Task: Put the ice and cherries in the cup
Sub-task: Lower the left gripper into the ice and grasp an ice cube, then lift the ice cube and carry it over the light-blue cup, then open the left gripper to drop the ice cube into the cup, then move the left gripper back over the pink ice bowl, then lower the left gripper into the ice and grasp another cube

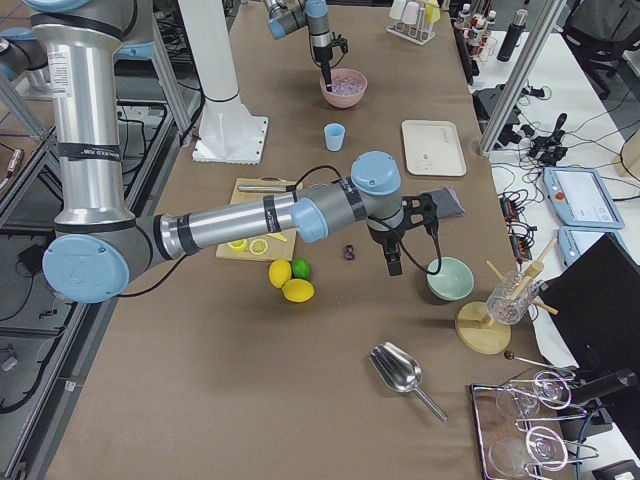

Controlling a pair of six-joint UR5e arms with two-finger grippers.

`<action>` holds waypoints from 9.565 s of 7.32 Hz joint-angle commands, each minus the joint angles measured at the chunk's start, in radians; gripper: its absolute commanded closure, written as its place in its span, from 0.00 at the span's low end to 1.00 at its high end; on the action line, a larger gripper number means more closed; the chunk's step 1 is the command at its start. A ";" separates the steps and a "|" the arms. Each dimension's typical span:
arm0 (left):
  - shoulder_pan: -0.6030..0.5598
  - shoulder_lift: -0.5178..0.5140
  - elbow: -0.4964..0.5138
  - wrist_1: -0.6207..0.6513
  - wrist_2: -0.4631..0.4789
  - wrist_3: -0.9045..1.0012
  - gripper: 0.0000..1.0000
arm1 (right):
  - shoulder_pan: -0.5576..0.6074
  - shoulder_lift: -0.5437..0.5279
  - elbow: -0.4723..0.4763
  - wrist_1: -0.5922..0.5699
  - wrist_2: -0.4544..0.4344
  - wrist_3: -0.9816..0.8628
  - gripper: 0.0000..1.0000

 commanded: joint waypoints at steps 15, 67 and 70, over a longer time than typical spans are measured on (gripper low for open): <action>-0.012 -0.008 -0.020 0.000 -0.009 0.022 1.00 | -0.009 0.001 -0.004 0.000 -0.003 0.002 0.00; 0.003 -0.091 0.051 0.160 -0.034 0.117 0.69 | -0.024 0.001 0.004 0.000 -0.008 0.000 0.00; 0.003 -0.087 0.043 0.160 -0.034 0.118 1.00 | -0.024 0.001 0.005 0.000 -0.008 0.002 0.00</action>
